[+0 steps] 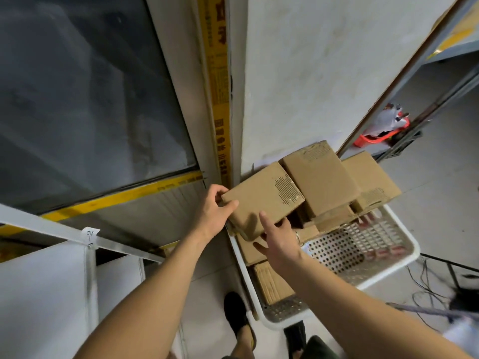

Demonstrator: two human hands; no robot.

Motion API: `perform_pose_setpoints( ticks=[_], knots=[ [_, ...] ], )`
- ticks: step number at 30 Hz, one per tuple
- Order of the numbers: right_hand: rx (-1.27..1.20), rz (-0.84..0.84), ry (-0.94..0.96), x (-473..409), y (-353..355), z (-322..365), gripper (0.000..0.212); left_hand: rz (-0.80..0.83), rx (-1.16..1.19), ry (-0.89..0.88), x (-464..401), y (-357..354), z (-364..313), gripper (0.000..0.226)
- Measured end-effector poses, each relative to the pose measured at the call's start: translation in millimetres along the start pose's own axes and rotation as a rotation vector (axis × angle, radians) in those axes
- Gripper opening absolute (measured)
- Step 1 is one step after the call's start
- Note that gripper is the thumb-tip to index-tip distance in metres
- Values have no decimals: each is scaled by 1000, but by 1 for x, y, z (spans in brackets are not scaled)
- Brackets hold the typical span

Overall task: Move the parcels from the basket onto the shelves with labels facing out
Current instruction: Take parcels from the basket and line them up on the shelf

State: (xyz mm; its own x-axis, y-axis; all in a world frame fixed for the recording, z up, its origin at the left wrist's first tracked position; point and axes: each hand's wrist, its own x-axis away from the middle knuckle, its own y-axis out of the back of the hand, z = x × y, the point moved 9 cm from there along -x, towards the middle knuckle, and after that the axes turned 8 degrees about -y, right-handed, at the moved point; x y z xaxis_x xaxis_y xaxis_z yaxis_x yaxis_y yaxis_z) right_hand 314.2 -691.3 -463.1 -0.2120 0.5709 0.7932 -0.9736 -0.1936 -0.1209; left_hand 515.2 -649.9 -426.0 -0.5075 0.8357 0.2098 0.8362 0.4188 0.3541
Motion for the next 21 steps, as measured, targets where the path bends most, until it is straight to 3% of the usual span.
perform_pose_setpoints(
  ticks=[8, 12, 14, 17, 21],
  knots=[
    [21, 126, 21, 22, 29, 9, 60, -100, 62, -20, 62, -3, -25, 30],
    [59, 320, 92, 42, 36, 36, 56, -48, 192, 79, 88, -17, -47, 75],
    [110, 398, 156, 52, 41, 54, 58, -38, 190, 78, 98, -21, -62, 81],
    [254, 437, 280, 72, 48, 80, 61, -201, 136, 4, 117, -16, -92, 83],
    [503, 337, 573, 118, 55, 114, 58, -434, -226, -169, 151, -16, -137, 108]
  ],
)
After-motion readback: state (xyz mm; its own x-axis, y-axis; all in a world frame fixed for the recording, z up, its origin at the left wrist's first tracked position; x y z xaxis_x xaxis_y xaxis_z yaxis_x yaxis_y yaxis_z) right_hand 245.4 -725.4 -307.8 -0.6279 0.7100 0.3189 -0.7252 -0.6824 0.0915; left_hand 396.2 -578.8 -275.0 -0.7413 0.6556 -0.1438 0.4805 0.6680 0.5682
